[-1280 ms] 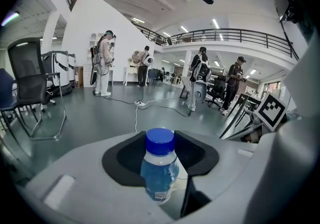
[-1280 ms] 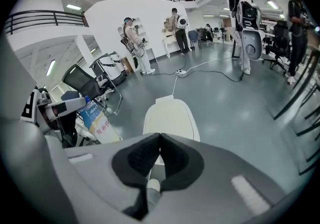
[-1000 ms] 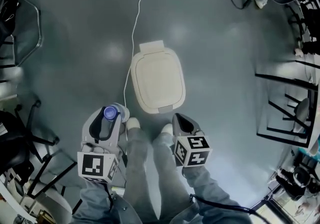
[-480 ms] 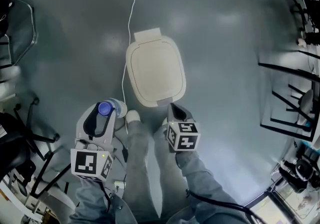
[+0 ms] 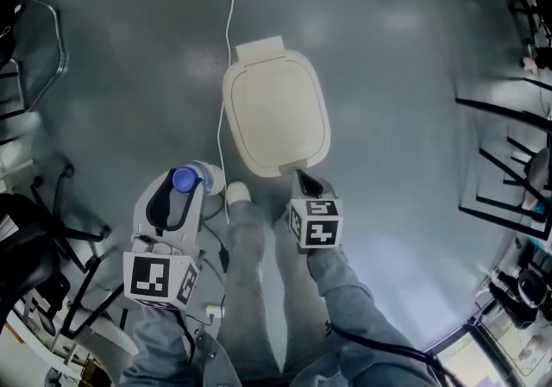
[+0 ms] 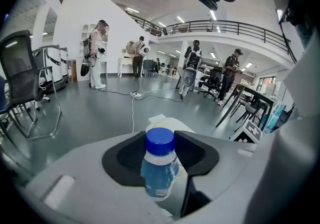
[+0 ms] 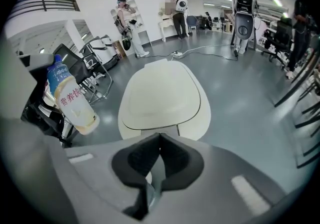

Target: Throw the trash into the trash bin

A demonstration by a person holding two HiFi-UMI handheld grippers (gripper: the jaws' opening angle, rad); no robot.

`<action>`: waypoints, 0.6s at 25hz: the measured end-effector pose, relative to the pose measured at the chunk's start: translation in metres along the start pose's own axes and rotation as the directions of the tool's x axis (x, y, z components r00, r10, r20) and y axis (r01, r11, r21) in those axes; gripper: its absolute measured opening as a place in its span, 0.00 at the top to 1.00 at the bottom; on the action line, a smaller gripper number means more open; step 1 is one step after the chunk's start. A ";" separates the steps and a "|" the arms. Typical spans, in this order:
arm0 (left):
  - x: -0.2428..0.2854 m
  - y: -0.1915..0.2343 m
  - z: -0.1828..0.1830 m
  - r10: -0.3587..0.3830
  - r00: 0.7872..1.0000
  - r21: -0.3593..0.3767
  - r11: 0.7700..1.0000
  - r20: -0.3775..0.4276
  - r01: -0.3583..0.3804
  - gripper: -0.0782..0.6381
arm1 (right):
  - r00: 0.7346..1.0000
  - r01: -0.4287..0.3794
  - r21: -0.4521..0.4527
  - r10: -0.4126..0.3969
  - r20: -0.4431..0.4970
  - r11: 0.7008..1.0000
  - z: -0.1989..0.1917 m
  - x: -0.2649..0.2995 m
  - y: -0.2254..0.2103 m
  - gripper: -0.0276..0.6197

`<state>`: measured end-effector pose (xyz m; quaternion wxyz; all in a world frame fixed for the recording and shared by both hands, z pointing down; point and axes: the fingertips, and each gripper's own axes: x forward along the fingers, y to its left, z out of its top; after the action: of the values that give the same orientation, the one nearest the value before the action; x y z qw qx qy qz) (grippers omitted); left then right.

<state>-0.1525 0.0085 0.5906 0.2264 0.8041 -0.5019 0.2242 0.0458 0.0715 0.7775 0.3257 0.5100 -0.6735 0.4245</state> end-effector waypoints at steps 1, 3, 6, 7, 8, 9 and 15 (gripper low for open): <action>-0.001 0.001 -0.001 0.000 1.000 0.000 1.000 -0.001 0.000 0.63 | 1.000 0.003 0.000 -0.003 -0.003 1.000 -0.001 0.001 0.000 0.95; -0.001 0.003 -0.002 0.001 1.000 0.000 1.000 -0.005 -0.001 0.63 | 1.000 0.008 0.004 -0.008 -0.010 1.000 -0.002 0.003 0.000 0.95; -0.001 0.005 -0.003 0.003 1.000 -0.002 1.000 -0.010 -0.003 0.63 | 1.000 0.009 0.002 -0.009 -0.020 1.000 -0.004 0.004 -0.002 0.95; -0.001 0.006 -0.004 0.003 1.000 -0.003 1.000 -0.009 -0.003 0.63 | 1.000 0.007 -0.004 -0.007 -0.026 1.000 -0.005 0.005 -0.002 0.95; -0.001 0.007 -0.005 0.004 1.000 -0.005 1.000 -0.007 -0.004 0.63 | 0.999 0.005 -0.011 -0.006 -0.032 1.000 -0.005 0.005 -0.001 0.95; -0.001 0.008 -0.005 0.004 1.000 -0.006 1.000 -0.006 -0.004 0.63 | 0.999 0.003 -0.017 -0.003 -0.039 1.000 -0.006 0.007 -0.001 0.95; 0.000 0.005 0.002 0.003 1.000 -0.004 1.000 0.004 -0.003 0.63 | 0.998 -0.012 -0.035 0.010 -0.055 0.999 -0.009 0.009 0.000 0.95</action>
<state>-0.1568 0.0052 0.5897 0.2265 0.8033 -0.5040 0.2221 0.0436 0.0755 0.7890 0.3507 0.4888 -0.6744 0.4281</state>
